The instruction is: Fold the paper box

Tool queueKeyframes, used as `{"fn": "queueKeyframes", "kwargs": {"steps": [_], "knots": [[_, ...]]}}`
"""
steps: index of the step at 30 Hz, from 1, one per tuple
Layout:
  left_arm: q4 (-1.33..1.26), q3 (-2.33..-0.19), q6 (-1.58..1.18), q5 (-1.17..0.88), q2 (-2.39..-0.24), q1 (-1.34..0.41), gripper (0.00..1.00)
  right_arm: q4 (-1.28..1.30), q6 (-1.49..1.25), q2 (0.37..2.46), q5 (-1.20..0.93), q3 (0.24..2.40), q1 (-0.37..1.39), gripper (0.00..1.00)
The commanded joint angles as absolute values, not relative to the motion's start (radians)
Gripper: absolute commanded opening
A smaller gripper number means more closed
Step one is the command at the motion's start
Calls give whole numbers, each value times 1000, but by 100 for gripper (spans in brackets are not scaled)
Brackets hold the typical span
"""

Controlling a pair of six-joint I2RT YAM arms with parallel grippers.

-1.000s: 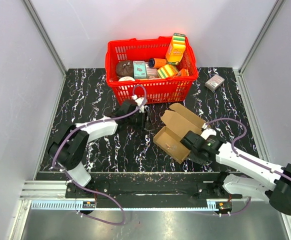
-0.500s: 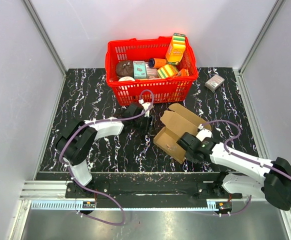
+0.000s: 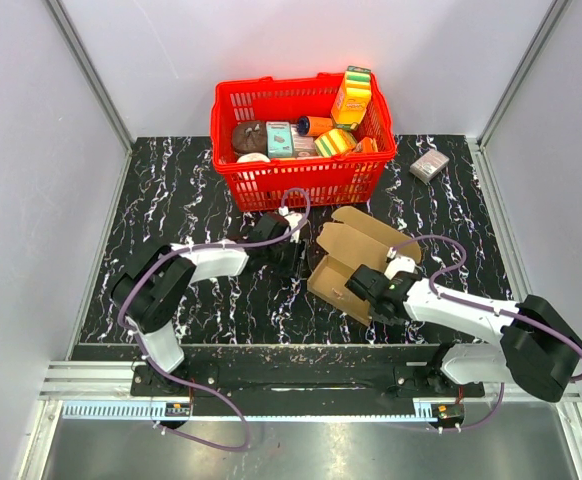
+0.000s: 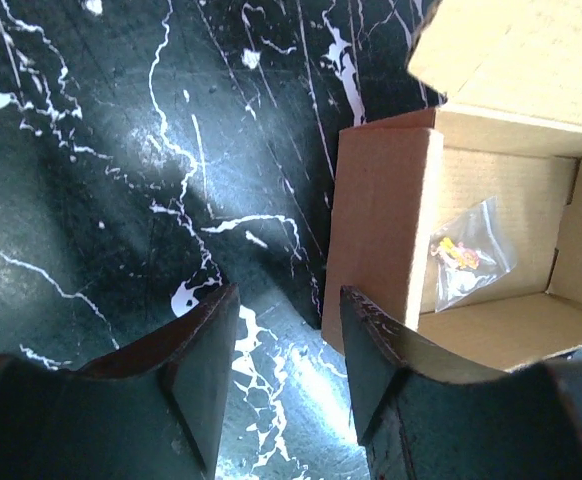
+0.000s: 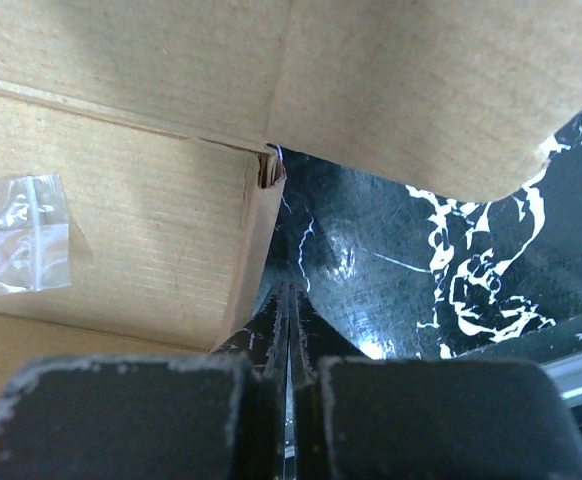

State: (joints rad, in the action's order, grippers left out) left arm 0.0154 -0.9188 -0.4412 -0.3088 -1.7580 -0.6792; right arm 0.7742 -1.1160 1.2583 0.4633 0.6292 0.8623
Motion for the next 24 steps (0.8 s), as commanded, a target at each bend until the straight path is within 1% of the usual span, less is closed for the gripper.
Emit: {"fn": "queueKeyframes", "kwargs": {"steps": [1, 12, 24], "knots": [[-6, -887, -426, -273, -1695, -689, 49, 733, -1045, 1255, 558, 661, 868, 0], [-8, -847, -433, -247, -1657, -721, 49, 621, -873, 1290, 503, 693, 870, 0], [-3, -721, -479, -158, -1503, -770, 49, 546, -730, 1305, 463, 703, 870, 0]]}}
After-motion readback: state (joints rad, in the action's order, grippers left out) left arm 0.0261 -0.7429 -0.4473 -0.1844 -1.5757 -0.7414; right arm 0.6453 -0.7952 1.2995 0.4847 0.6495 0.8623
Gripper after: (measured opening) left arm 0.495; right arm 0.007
